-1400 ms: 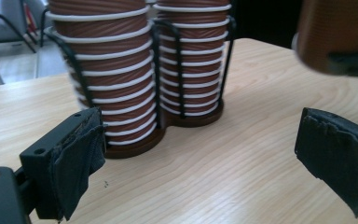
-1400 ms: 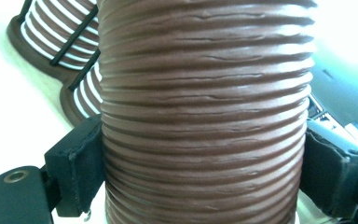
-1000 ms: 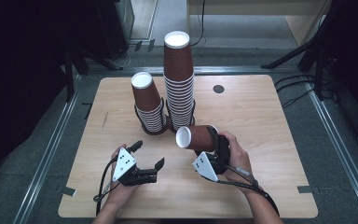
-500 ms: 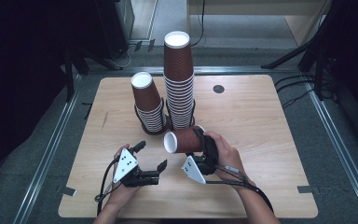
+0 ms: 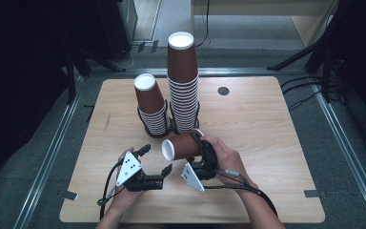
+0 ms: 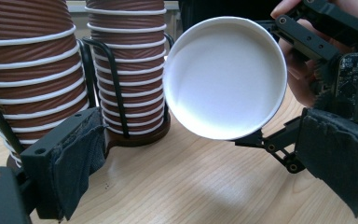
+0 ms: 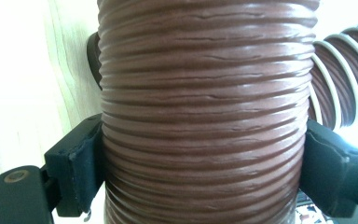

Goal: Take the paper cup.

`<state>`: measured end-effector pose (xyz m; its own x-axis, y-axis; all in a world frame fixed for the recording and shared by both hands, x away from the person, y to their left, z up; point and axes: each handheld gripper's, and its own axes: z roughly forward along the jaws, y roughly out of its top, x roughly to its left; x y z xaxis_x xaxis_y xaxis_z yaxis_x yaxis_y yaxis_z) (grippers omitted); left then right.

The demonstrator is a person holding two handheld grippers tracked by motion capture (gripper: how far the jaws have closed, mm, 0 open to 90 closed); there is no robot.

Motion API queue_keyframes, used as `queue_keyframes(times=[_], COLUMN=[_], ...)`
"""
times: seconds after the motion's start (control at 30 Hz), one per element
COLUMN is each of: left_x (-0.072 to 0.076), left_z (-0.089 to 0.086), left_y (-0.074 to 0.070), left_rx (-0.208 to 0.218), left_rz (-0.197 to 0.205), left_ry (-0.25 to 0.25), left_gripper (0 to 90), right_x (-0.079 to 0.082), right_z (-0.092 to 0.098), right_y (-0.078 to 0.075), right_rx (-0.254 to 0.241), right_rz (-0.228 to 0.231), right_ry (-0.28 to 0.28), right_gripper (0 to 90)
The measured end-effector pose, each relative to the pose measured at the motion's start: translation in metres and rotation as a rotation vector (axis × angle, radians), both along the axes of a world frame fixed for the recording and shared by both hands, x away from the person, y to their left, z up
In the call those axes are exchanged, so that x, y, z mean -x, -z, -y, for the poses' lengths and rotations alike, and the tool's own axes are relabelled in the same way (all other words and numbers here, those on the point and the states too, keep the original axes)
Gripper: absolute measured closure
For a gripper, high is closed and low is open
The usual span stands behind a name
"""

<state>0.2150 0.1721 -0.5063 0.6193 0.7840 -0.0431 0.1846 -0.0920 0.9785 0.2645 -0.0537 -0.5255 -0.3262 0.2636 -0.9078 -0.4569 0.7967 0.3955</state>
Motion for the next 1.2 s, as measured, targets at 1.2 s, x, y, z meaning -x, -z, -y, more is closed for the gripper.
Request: queue_keyframes(times=[1.2], left_x=[0.001], left_z=[-0.003], left_y=[-0.001], left_rx=[0.014], left_rz=[-0.013], left_ry=[0.016], left_gripper=[7.0], right_x=[0.006], right_z=[-0.021], right_y=[0.006], right_rx=[0.117], right_rz=[0.091], right_ry=[-0.079], right_gripper=[13.1])
